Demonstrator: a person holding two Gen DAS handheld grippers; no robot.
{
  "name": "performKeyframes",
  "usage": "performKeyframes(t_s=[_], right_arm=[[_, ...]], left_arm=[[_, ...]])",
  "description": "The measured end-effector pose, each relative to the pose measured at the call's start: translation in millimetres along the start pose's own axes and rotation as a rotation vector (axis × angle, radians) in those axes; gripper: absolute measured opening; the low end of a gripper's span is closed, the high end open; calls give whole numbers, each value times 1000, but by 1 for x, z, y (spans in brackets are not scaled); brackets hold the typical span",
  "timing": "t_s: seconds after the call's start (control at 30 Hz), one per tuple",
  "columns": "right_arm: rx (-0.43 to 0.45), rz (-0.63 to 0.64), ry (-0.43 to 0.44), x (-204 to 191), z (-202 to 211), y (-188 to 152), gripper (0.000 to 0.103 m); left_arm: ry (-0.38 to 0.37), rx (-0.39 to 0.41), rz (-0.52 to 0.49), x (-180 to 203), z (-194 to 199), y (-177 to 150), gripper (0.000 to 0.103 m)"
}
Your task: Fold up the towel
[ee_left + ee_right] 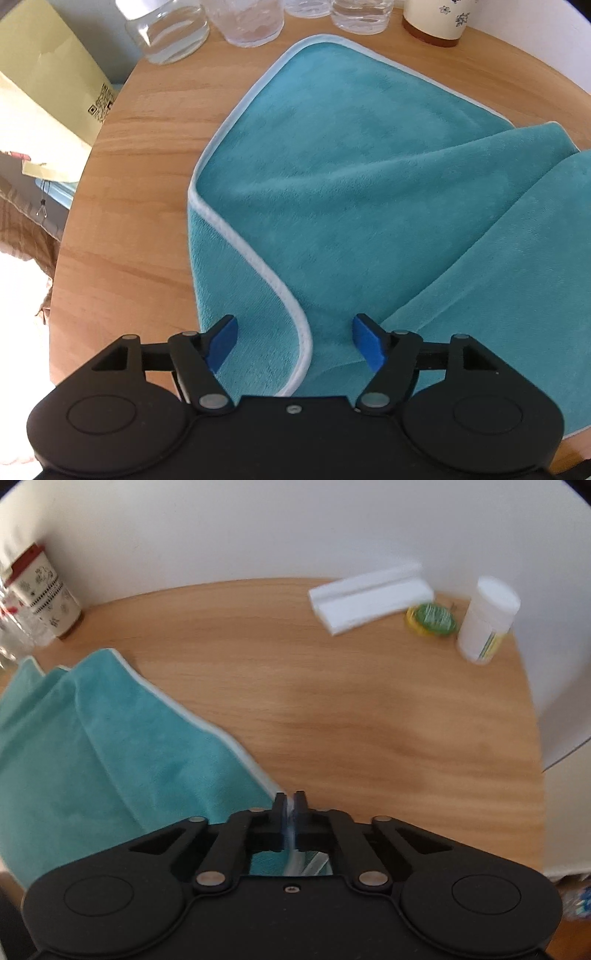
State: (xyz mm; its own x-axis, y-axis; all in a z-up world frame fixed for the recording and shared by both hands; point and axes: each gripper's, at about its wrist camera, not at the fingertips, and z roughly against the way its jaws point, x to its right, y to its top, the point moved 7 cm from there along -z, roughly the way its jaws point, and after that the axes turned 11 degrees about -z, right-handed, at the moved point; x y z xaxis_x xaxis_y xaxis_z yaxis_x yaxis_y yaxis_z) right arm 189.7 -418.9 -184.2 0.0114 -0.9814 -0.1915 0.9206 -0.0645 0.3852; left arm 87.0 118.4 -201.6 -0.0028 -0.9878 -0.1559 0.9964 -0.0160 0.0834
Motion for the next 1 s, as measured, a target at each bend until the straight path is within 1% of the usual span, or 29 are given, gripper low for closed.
performKeyframes(t_s=[0.07,0.13,0.2,0.27,0.3,0.33,0.37,0.4,0.5,0.57,0.6,0.63,0.67,0.7,0.77,0.83,0.9,0.93,0.97,1.0], right_arm=[[52,5,-19,2,9,12,1],[67,3,-21,4,14,21,1],[82,14,-33,6,16,30,0],[115,40,-52,5,19,40,0],[129,56,-67,4,20,45,0],[139,75,-87,4,19,50,0],[152,96,-111,4,17,56,0],[170,120,-139,3,15,63,0],[234,192,-234,1,-1,92,0],[211,208,-277,4,-16,101,0],[195,191,-290,6,-23,104,0],[191,176,-305,7,-26,106,3],[207,175,-312,6,-24,107,5],[220,165,-297,2,-19,106,5],[201,132,-221,-9,-4,91,10],[167,130,-186,-22,6,69,29],[108,129,-113,-38,12,40,33],[64,130,-76,-50,13,18,33],[25,133,-57,-59,14,-2,33],[-1,129,-47,-65,14,-18,33]], left_arm=[[28,2,-23,-4,1,-3,69],[35,8,-29,-7,1,-6,65],[27,7,-8,-11,2,-8,52],[34,-4,16,-17,2,-10,42],[41,-6,13,-17,2,-10,39],[57,-9,4,-18,2,-11,36],[83,-13,-8,-20,2,-12,30],[95,-15,-15,-21,2,-13,30],[100,-20,-1,-24,3,-17,30],[110,-35,7,-26,3,-19,30],[114,-43,11,-27,3,-20,30],[114,-47,15,-28,4,-21,30],[106,-43,26,-30,6,-20,30],[91,-32,41,-32,10,-19,31],[70,-14,65,-35,16,-17,35],[66,32,82,-41,26,-8,39],[63,83,84,-47,35,6,45],[64,109,85,-50,37,14,48],[67,135,84,-54,39,23,52],[68,157,82,-56,40,32,54]])
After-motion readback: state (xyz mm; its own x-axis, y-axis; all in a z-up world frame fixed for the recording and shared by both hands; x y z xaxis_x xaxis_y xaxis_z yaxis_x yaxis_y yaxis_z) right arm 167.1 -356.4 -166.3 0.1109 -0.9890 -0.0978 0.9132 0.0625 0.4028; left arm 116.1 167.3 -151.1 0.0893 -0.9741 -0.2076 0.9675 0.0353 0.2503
